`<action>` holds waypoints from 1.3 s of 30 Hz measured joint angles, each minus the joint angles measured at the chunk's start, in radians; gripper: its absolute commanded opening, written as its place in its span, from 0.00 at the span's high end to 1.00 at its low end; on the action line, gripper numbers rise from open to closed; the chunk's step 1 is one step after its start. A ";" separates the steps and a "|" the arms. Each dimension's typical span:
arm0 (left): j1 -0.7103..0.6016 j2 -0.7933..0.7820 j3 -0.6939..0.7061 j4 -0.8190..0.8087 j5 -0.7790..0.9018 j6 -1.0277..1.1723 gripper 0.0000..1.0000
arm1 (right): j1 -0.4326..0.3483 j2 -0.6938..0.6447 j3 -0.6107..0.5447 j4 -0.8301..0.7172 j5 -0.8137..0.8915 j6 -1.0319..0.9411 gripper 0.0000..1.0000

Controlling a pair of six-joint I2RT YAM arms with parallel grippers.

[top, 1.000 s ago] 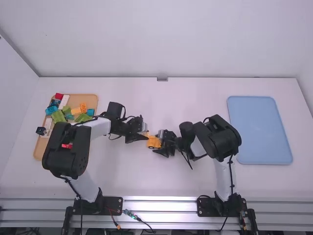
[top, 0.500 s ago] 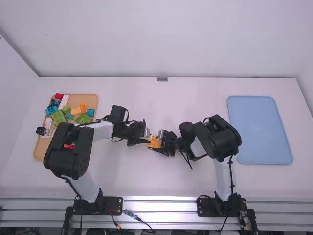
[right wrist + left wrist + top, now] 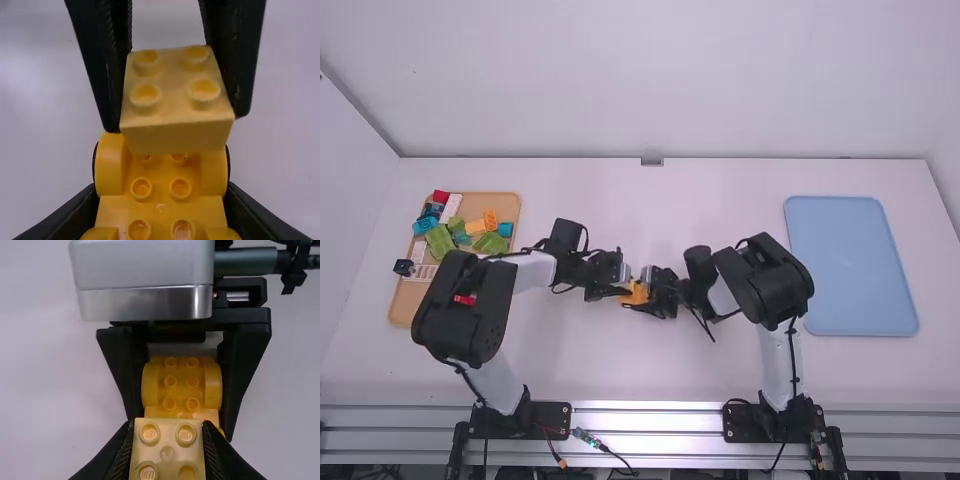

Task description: Assemble lego blocks to make yellow taxi

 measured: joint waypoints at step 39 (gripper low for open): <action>0.000 0.066 -0.044 0.198 0.038 -0.093 0.98 | 0.000 0.008 0.017 0.002 -0.010 -0.008 0.66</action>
